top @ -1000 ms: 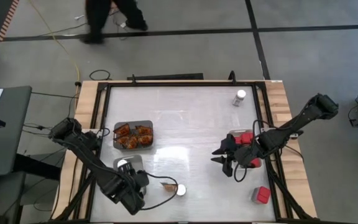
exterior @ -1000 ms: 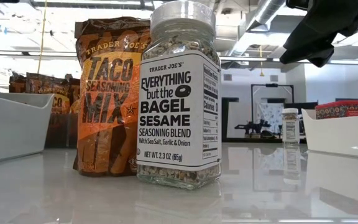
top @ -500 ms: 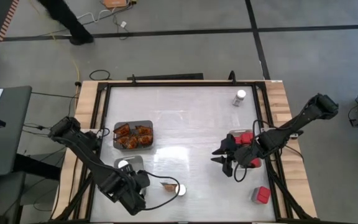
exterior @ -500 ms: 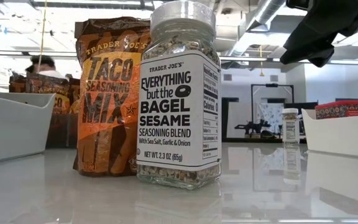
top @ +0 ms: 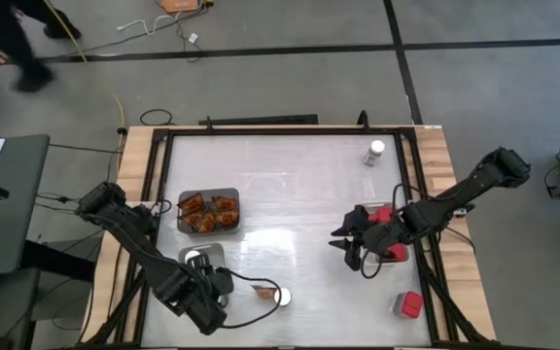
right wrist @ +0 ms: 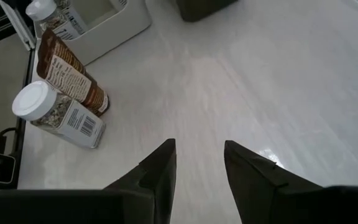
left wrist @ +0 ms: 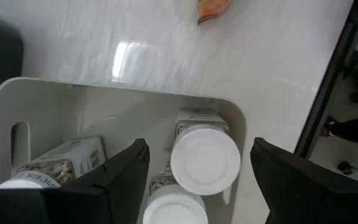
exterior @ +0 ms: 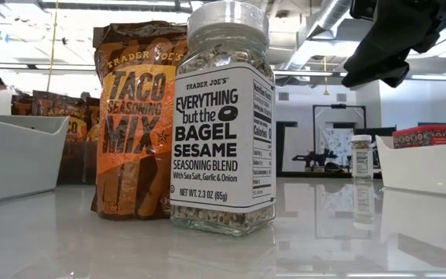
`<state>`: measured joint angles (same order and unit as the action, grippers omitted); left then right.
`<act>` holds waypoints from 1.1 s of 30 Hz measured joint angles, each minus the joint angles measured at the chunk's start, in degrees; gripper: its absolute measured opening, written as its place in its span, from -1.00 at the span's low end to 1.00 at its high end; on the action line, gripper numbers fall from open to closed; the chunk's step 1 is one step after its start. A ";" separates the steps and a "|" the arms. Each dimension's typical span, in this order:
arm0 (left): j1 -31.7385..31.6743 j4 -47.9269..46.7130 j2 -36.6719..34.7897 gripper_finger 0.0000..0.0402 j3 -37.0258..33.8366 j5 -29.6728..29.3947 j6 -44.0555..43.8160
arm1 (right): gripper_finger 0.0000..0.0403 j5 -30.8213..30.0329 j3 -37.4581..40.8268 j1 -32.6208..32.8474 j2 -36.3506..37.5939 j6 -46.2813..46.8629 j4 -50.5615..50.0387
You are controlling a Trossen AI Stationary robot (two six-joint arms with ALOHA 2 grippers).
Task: Sort spices by type
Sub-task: Adjust the white spice bottle inside the gray bin
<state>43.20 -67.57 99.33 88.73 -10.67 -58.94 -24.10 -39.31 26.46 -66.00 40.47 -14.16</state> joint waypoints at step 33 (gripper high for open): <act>0.59 9.01 0.20 0.32 -8.65 4.47 -3.87 | -0.20 0.00 0.00 0.07 0.00 0.03 -0.15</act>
<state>43.79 -58.56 99.53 80.08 -6.20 -62.81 -24.10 -39.31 26.52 -66.00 40.50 -14.31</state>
